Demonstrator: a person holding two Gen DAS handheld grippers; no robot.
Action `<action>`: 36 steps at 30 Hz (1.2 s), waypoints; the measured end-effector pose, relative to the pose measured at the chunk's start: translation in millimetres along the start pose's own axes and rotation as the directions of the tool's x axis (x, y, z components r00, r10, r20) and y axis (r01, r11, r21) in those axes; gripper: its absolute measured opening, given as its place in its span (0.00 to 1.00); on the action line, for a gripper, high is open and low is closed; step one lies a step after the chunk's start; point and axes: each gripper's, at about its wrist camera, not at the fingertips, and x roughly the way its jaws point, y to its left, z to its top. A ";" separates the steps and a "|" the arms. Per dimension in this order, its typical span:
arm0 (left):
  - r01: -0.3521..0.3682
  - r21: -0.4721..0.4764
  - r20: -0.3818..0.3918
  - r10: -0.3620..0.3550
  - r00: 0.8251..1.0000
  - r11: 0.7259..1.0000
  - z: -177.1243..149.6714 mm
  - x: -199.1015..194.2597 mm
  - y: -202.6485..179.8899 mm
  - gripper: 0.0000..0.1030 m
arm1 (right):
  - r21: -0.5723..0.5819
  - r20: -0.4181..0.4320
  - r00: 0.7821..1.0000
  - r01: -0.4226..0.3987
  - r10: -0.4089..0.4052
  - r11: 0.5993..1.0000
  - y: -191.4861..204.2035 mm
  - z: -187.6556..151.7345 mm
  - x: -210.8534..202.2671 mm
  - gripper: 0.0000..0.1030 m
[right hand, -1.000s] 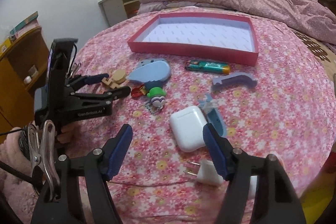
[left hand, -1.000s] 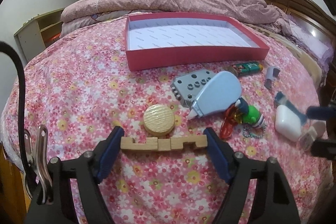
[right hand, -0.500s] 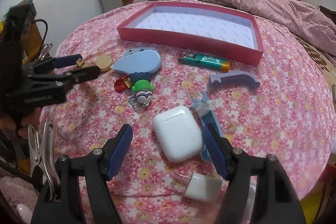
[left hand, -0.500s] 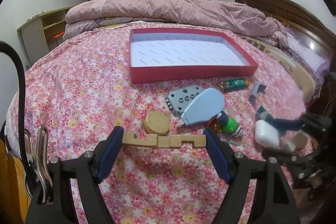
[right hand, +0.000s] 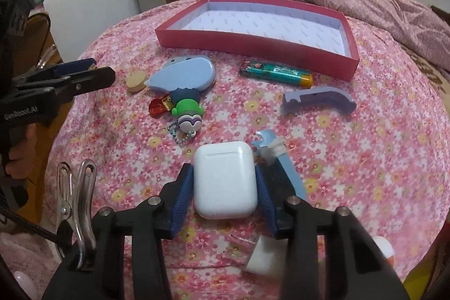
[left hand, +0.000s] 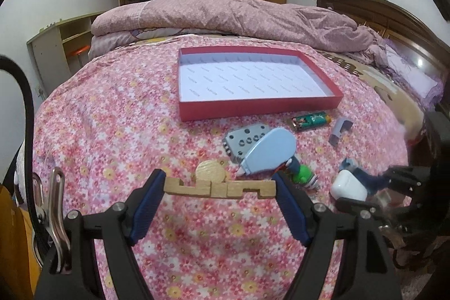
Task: Organize rigid objects
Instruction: 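Grasp the wooden puzzle piece with left gripper while right grasps white earbud case, then carry both into the red tray and open both grippers to release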
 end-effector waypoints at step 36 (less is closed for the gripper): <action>-0.018 -0.093 -0.062 0.012 0.998 0.996 158.4 127.2 -5.4 0.78 | 0.100 0.047 0.998 0.036 -0.040 0.994 -96.9 147.3 16.1 0.44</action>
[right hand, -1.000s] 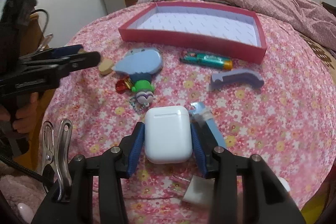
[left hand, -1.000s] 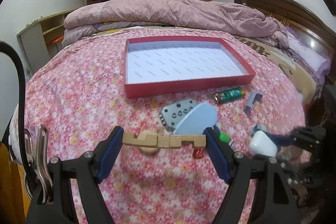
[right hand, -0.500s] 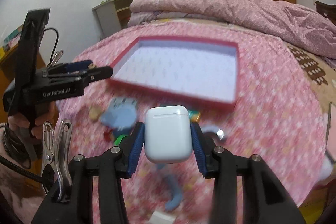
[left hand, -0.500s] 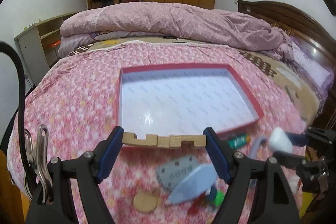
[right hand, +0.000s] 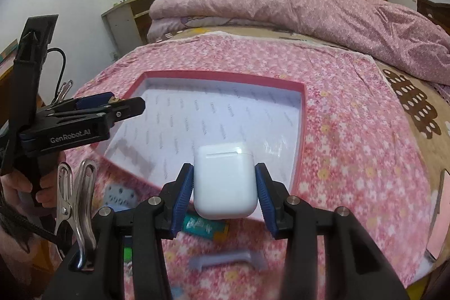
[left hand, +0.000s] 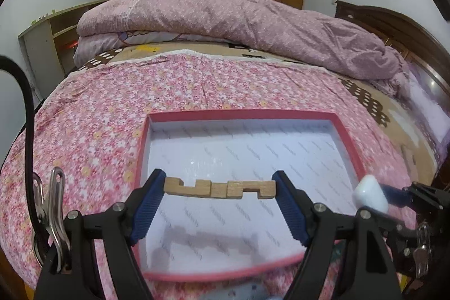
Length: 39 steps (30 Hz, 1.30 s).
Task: Organize rigid objects
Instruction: 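Carry both into the red tray and open both grippers to release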
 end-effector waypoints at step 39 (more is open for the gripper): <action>-0.064 0.045 -0.063 0.067 0.996 0.997 2.6 60.3 -13.5 0.82 | 0.035 -0.080 0.997 -0.021 0.024 0.999 -24.4 17.5 53.6 0.54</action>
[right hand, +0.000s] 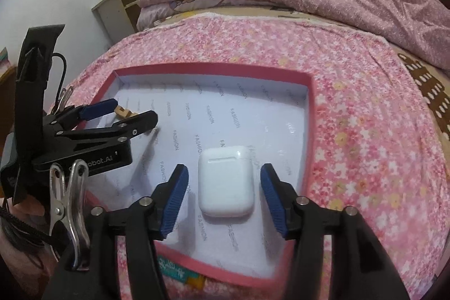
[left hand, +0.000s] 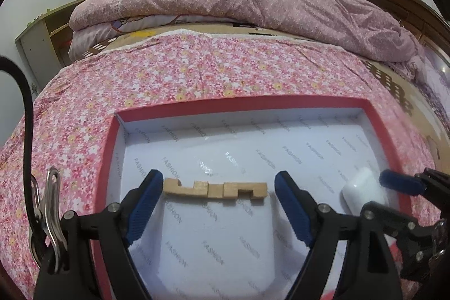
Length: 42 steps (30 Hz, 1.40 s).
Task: Organize rigid objects
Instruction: 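Carry both into the red tray and open both grippers to release, then move the right gripper to the white pill bottle and grasp it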
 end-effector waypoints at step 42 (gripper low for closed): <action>0.043 0.003 0.040 -0.043 0.998 0.999 -132.6 -133.4 5.8 0.83 | 0.009 -0.020 0.999 0.029 -0.029 1.000 21.2 -169.7 -131.4 0.55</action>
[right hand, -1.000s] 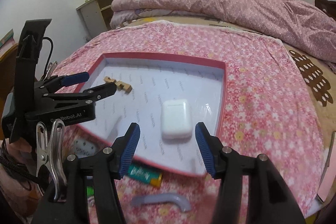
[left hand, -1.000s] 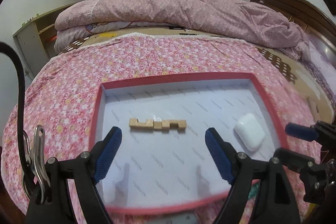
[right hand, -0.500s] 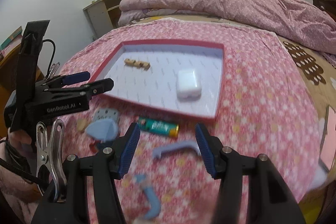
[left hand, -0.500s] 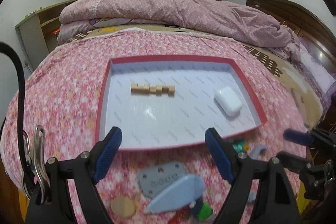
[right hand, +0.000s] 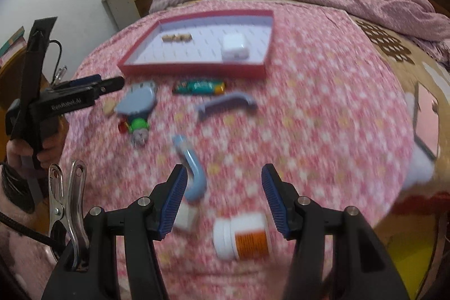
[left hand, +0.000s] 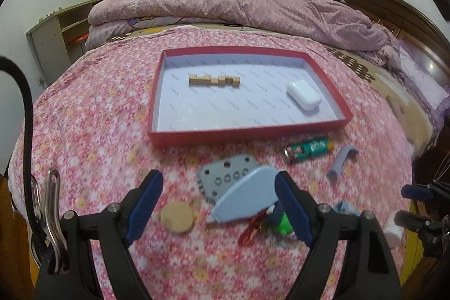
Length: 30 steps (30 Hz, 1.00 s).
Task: Organize rigid objects
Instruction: 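Move the right gripper to the white pill bottle and grasp it, then grasp the round wooden disc with left gripper while right lifts the pill bottle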
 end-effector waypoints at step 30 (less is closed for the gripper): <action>-0.110 0.000 -0.037 0.110 0.993 0.994 -46.9 11.2 35.1 0.82 | 0.019 -0.055 0.996 0.077 -0.076 0.997 -10.5 -53.8 17.7 0.49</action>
